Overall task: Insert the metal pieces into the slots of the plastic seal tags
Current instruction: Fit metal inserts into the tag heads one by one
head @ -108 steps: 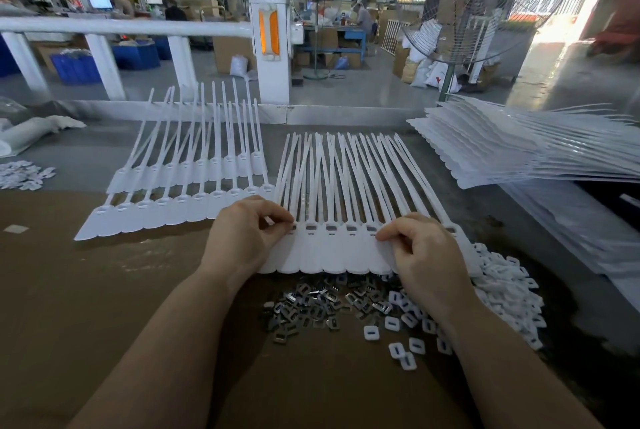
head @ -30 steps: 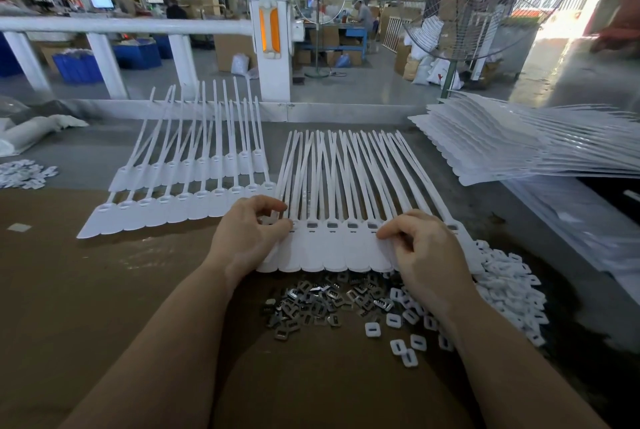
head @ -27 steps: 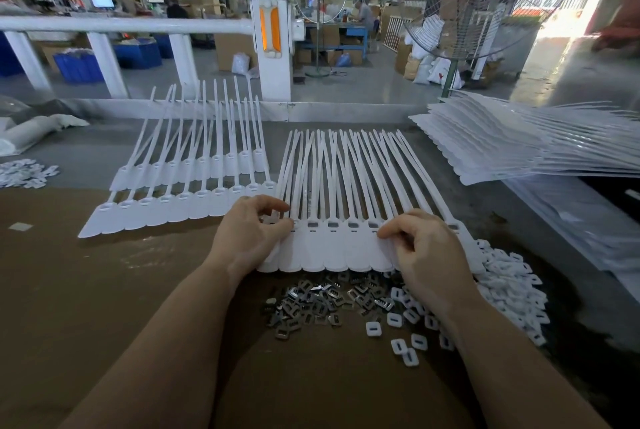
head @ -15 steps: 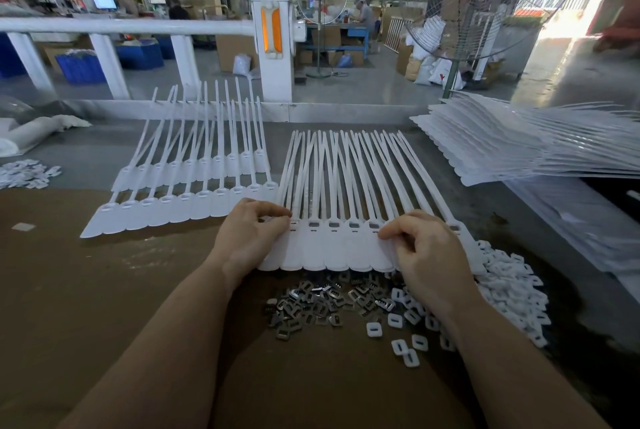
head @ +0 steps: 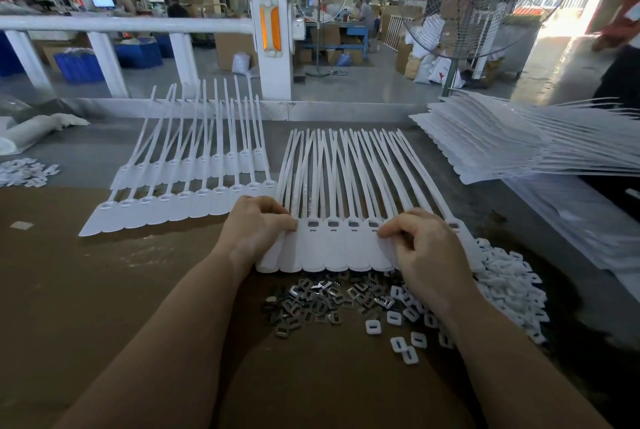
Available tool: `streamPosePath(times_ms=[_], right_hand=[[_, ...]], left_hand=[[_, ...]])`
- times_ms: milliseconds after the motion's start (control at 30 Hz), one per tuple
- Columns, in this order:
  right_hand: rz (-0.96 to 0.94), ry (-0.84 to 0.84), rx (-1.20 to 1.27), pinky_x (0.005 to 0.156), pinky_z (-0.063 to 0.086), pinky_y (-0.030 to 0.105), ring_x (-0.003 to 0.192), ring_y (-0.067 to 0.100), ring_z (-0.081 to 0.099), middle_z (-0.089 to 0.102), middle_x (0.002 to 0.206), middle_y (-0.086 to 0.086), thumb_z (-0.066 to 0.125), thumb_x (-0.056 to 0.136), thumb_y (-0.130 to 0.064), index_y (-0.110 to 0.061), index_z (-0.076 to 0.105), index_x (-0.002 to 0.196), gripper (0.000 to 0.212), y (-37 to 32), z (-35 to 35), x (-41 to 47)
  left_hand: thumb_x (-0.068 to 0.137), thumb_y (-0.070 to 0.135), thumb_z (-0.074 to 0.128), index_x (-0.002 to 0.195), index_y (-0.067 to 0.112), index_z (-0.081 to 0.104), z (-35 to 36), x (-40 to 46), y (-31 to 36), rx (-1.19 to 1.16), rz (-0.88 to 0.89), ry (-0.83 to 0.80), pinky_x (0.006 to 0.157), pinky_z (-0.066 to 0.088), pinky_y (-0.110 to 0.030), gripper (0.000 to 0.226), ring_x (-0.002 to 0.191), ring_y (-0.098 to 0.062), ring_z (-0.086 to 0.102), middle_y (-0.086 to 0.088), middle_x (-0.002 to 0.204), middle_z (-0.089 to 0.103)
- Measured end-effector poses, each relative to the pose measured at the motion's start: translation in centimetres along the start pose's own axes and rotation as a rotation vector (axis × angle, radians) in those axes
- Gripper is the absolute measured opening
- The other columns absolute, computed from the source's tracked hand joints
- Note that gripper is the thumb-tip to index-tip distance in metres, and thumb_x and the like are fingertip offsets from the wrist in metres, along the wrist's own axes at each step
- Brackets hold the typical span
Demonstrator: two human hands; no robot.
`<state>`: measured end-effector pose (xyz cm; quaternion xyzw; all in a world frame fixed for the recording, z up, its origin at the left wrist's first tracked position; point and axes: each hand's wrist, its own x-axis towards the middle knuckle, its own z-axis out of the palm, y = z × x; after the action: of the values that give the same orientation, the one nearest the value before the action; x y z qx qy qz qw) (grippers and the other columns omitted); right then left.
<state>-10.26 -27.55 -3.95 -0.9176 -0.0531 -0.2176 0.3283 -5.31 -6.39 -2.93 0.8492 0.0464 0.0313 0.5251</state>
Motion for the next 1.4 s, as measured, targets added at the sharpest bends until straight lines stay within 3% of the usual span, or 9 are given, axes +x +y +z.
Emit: streamPosePath(times_ms=[233,367,567,667,867,1067,1233,1300,1400], right_hand=[[-0.019,0.023,0.004,0.085,0.045,0.029,0.093,0.015,0.055,0.061,0.089,-0.004,0.054,0.086,0.003,-0.013,0.07,0.083,0.023,0.0,0.0,0.0],[-0.014,0.018,0.023,0.085,0.045,0.03,0.093,0.017,0.055,0.062,0.088,-0.003,0.054,0.085,0.002,-0.012,0.071,0.083,0.022,-0.1,0.0,0.1],[-0.016,0.014,0.006,0.085,0.046,0.029,0.092,0.014,0.055,0.061,0.088,-0.005,0.055,0.085,0.001,-0.014,0.07,0.083,0.022,-0.1,0.0,0.1],[-0.022,0.015,0.003,0.085,0.046,0.03,0.092,0.015,0.055,0.06,0.088,-0.006,0.054,0.085,0.001,-0.014,0.071,0.083,0.023,-0.1,-0.1,0.1],[-0.021,0.02,0.0,0.086,0.046,0.032,0.093,0.015,0.054,0.062,0.089,-0.004,0.053,0.085,0.001,-0.013,0.071,0.084,0.023,0.0,0.0,0.2],[-0.02,0.018,-0.004,0.086,0.044,0.03,0.093,0.015,0.054,0.061,0.089,-0.004,0.053,0.086,0.001,-0.014,0.071,0.084,0.023,-0.1,0.0,0.2],[-0.027,0.015,-0.009,0.086,0.044,0.029,0.094,0.014,0.054,0.06,0.089,-0.006,0.053,0.086,0.001,-0.014,0.071,0.084,0.023,-0.1,-0.1,0.2],[-0.022,0.002,-0.016,0.087,0.044,0.027,0.094,0.013,0.053,0.059,0.089,-0.007,0.054,0.087,0.0,-0.015,0.071,0.085,0.022,-0.1,-0.1,0.2],[-0.021,0.001,-0.025,0.087,0.041,0.023,0.094,0.011,0.052,0.058,0.088,-0.009,0.054,0.087,-0.001,-0.015,0.071,0.086,0.021,-0.2,-0.1,0.2]], left_hand=[[0.083,0.026,0.069,0.096,0.023,0.065,0.0,-0.4,-0.8,0.065,0.083,0.029,0.089,0.034,-0.025,0.014,0.106,-0.014,0.048,0.0,0.115,0.046],[0.08,0.032,0.07,0.097,0.031,0.062,0.4,-1.8,0.1,0.174,0.362,0.124,0.078,0.037,-0.019,0.018,0.093,-0.004,0.05,0.014,0.102,0.05],[0.079,0.033,0.07,0.078,0.04,0.067,1.7,-4.1,2.1,0.35,0.676,-0.371,0.077,0.036,-0.018,0.007,0.088,0.002,0.047,0.021,0.083,0.059],[0.077,0.033,0.074,0.081,0.03,0.074,1.9,-4.3,2.5,0.38,0.763,-0.522,0.081,0.031,-0.013,0.005,0.086,0.0,0.049,0.02,0.079,0.059],[0.069,0.051,0.075,0.081,0.038,0.069,2.5,-4.8,2.5,0.524,0.793,-0.703,0.088,0.019,-0.015,0.018,0.091,0.01,0.042,0.031,0.078,0.052],[0.072,0.048,0.074,0.083,0.038,0.069,2.6,-4.7,2.4,0.521,0.786,-0.721,0.092,0.021,-0.022,0.015,0.091,0.009,0.042,0.032,0.079,0.052],[0.075,0.029,0.076,0.078,0.032,0.072,2.5,-4.8,2.5,0.32,0.703,-0.68,0.082,0.033,-0.008,0.006,0.085,0.005,0.052,0.025,0.076,0.058],[0.076,0.022,0.075,0.075,0.034,0.07,2.3,-4.6,2.5,0.178,0.632,-0.58,0.077,0.044,-0.016,0.013,0.079,-0.001,0.056,0.019,0.076,0.061],[0.081,0.02,0.069,0.078,0.035,0.068,1.9,-3.8,2.1,0.102,0.525,-0.276,0.072,0.046,-0.014,0.015,0.077,-0.004,0.057,0.014,0.082,0.064]])
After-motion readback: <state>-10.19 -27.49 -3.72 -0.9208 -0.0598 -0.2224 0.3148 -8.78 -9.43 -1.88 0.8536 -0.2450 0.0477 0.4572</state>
